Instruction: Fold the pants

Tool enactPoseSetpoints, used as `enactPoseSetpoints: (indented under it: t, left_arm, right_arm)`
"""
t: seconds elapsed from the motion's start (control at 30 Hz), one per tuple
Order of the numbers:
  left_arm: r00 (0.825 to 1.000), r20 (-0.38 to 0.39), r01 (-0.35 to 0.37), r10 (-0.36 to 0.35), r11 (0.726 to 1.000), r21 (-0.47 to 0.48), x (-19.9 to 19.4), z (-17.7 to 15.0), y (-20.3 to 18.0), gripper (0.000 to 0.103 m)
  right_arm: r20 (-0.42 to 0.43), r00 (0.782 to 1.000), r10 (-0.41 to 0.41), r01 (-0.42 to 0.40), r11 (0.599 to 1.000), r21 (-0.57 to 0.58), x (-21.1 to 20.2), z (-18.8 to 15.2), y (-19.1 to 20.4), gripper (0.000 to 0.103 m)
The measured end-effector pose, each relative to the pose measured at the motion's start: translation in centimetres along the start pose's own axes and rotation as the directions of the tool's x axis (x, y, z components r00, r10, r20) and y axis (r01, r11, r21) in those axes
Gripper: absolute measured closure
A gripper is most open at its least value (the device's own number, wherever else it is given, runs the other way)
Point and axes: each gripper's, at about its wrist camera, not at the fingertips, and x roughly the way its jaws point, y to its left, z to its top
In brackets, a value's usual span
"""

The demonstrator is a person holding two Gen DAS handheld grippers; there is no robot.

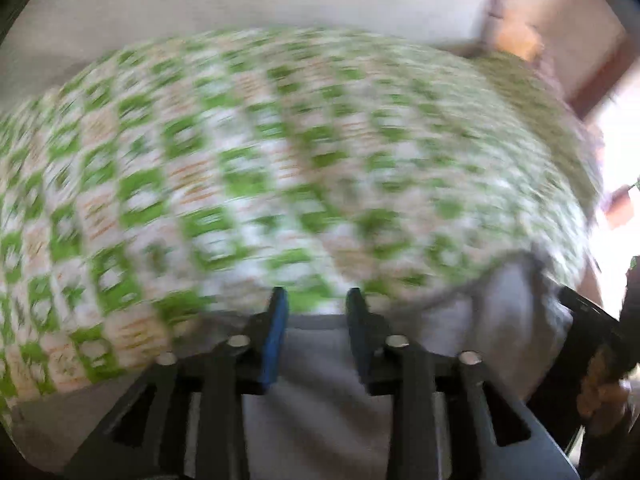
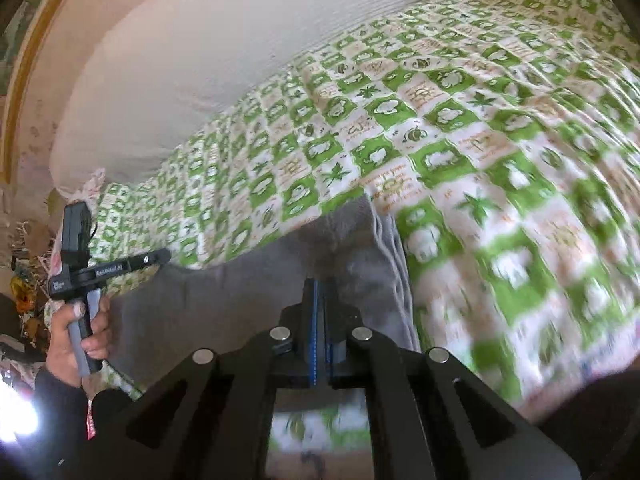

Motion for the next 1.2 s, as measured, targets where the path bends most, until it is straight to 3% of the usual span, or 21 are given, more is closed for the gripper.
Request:
enactPoseSetpoints:
  t: [0.13, 0.3, 0.63, 0.8, 0.97, 1.1, 1.2]
  left_arm:
    - [0.997, 0.002, 0.071, -0.073, 0.980, 0.187, -0.8, 1.0, -4.9, 0.055]
    - [0.987, -0.048, 0.159, -0.152, 0.936, 0.313, -0.4, 1.9, -9.0, 0.055]
    - [0.974, -0.171, 0.214, -0.147, 0.844, 0.492, 2.2, 2.4, -14.7, 0.050]
    - [0.970, -0.212, 0.218, -0.122, 0.826, 0.520, 4.1, 3.1, -16.2, 0.050]
    - [0.964, -0.226, 0.243, -0.143, 0.822, 0.515, 4.6, 3.6, -16.3, 0.050]
    - [0.964, -0.229, 0.241, -0.138, 0.819, 0.520, 5.1, 3.9, -16.6, 0.050]
    - [0.959, -0.247, 0.254, -0.140, 0.810, 0.528, 5.5, 3.9, -16.7, 0.050]
  right_arm:
    - [-0.021, 1.000, 0.001, 0.000, 1.000, 0.020, -1.6, -2.0, -0.4, 0.099]
    - [-0.016, 1.000, -0.010, 0.011, 0.998, 0.068, -3.4, -4.0, -1.6, 0.099]
    - [-0.022, 1.000, 0.005, -0.001, 0.983, 0.183, -3.9, -4.6, -3.7, 0.099]
    - [-0.013, 1.000, 0.011, -0.008, 0.980, 0.197, -3.9, -4.7, -3.7, 0.098]
    - [0.018, 0.999, 0.045, -0.048, 0.981, 0.191, -4.6, -4.7, -3.7, 0.098]
    - [0.075, 0.986, 0.149, -0.159, 0.977, 0.145, -5.0, -5.1, -3.2, 0.098]
    - [0.102, 0.988, 0.112, -0.123, 0.987, 0.107, -5.1, -5.6, -2.4, 0.098]
